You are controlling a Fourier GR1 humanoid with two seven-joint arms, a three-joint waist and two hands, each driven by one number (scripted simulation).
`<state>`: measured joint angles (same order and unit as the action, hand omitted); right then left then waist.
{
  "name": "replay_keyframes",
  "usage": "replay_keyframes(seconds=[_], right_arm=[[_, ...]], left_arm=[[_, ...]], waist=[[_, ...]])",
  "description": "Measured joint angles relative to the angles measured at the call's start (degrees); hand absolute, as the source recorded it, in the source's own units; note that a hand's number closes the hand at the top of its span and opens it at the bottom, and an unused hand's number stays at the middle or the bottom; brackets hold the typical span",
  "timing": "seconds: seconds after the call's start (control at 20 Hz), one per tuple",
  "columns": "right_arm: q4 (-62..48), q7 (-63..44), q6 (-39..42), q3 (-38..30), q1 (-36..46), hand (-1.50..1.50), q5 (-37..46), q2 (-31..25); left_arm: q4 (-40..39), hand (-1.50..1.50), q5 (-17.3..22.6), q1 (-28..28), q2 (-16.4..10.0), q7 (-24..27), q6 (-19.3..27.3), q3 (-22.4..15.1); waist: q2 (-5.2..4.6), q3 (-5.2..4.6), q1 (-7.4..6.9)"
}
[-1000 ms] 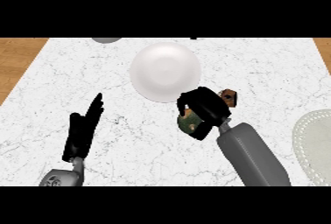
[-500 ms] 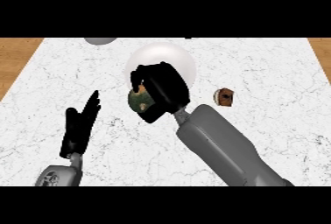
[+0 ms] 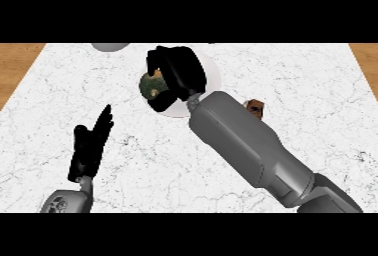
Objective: Pick the squash from the placemat and place it in the plate
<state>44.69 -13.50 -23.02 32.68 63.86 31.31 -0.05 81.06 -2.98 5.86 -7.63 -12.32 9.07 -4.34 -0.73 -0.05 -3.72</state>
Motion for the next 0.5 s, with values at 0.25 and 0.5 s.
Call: replay_keyframes(seconds=[0.25, 0.5], right_arm=[[-10.65, 3.67, -1.86, -0.28, 4.19, 1.50, -4.11, 0.03], [-20.19, 7.00, -0.39, -1.27, 7.46, 1.50, -5.84, 0.04]], left_arm=[[0.23, 0.00, -0.29, 0.21, 0.56, -0.02, -0.07, -0.46], [0.09, 0.00, -0.79, 0.02, 0.87, 0.93, 0.06, -0.74]], waist=[[-0.35, 0.00, -0.63], [-0.79, -0.01, -1.41]])
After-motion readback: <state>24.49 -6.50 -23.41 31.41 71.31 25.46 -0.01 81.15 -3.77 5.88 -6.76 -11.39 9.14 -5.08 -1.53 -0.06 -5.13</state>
